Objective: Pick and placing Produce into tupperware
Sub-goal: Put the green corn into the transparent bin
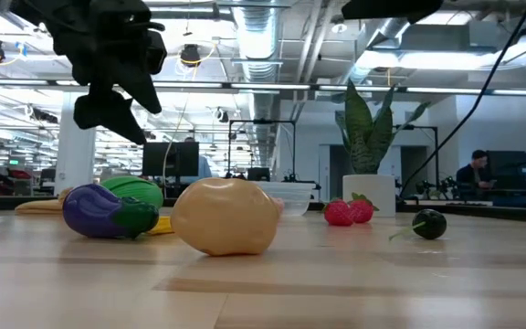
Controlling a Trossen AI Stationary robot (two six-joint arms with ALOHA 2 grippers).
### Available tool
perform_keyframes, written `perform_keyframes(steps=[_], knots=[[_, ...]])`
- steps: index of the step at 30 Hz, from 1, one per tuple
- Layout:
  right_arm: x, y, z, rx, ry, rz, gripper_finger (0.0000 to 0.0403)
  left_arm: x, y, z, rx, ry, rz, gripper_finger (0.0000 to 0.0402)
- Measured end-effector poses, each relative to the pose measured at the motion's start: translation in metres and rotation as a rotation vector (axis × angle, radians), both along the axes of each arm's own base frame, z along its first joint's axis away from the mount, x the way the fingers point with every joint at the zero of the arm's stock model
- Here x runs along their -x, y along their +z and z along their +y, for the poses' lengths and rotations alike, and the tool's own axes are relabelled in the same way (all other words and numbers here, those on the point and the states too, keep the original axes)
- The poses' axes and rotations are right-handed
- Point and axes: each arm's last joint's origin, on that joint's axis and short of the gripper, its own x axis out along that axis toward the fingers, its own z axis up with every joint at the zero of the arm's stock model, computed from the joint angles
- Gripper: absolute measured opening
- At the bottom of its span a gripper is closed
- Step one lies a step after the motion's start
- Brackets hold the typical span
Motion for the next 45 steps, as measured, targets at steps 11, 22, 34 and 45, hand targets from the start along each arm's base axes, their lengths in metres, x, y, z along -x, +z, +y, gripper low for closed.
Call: perform_keyframes(steps=[11, 22, 34, 45], knots=[[0.013, -0.003, 0.012, 0.028, 0.001, 0.016, 0.0216, -0.008, -0.026, -0.021, 0.048, 0.041, 0.125, 0.0288], [0.016, -0.004, 0.014, 0.029, -0.016, 0.008, 0.0216, -0.013, -0.038, -0.022, 0.044, 0.080, 0.164, 0.0288], [0.014, -0.005, 0.012, 0.024, -0.031, 0.015, 0.0216, -0.033, -0.055, -0.027, 0.039, 0.008, 0.214, 0.0288], [0.015, -0.006, 0.011, 0.023, -0.036, 0.025, 0.0216, -0.056, -0.062, -0.028, 0.039, -0.149, 0.270, 0.0288]])
